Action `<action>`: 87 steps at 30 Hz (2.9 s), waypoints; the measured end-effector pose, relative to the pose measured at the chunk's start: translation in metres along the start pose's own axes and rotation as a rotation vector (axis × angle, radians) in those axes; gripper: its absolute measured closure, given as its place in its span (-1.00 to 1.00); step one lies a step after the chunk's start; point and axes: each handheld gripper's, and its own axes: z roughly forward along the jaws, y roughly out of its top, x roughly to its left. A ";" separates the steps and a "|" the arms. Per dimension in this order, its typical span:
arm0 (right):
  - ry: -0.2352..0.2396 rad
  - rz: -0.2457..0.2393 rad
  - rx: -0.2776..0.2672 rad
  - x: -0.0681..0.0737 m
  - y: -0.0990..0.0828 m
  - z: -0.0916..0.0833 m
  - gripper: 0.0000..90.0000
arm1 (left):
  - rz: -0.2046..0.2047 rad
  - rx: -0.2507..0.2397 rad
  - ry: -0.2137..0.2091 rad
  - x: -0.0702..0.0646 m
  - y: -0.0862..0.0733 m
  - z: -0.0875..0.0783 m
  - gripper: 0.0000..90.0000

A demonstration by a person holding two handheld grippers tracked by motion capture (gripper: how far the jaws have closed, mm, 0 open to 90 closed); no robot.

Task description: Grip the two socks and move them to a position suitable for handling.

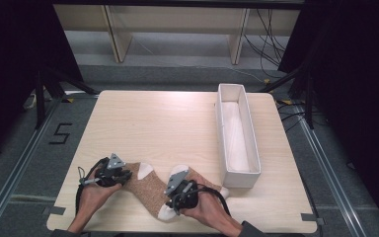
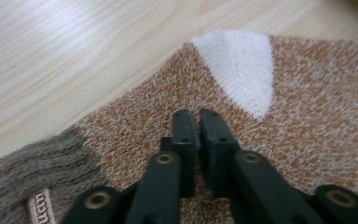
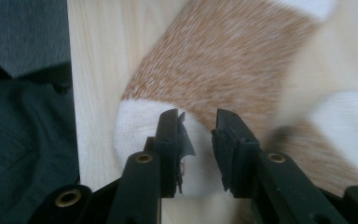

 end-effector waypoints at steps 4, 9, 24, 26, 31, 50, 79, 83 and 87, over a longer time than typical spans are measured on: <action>-0.082 0.041 -0.091 -0.015 -0.007 -0.039 0.51 | -0.028 -0.054 -0.022 -0.001 0.006 -0.006 0.61; -0.133 0.085 -0.096 -0.032 -0.014 -0.048 0.45 | -0.023 -0.088 -0.048 -0.009 0.014 -0.011 0.52; -0.140 0.143 0.037 -0.051 0.026 0.018 0.20 | -0.049 -0.106 -0.084 -0.012 0.016 -0.013 0.34; -0.145 0.119 0.077 -0.052 0.024 0.026 0.49 | -0.053 -0.108 -0.083 -0.011 0.014 -0.014 0.33; -0.127 0.084 0.015 -0.048 0.022 0.004 0.85 | -0.054 -0.113 -0.089 -0.012 0.015 -0.015 0.33; -0.228 0.119 -0.266 -0.015 -0.044 -0.118 0.85 | 0.052 -0.052 -0.338 -0.091 0.066 0.019 0.18; -0.213 0.220 -0.279 0.003 -0.108 -0.138 0.86 | 0.142 0.002 -0.369 -0.115 0.084 0.058 0.80; -0.201 0.229 -0.292 0.005 -0.113 -0.141 0.86 | 0.123 -0.059 -0.371 -0.118 0.088 0.048 0.84; -0.191 0.231 -0.304 0.005 -0.115 -0.145 0.87 | 0.131 -0.084 -0.367 -0.114 0.096 0.036 0.85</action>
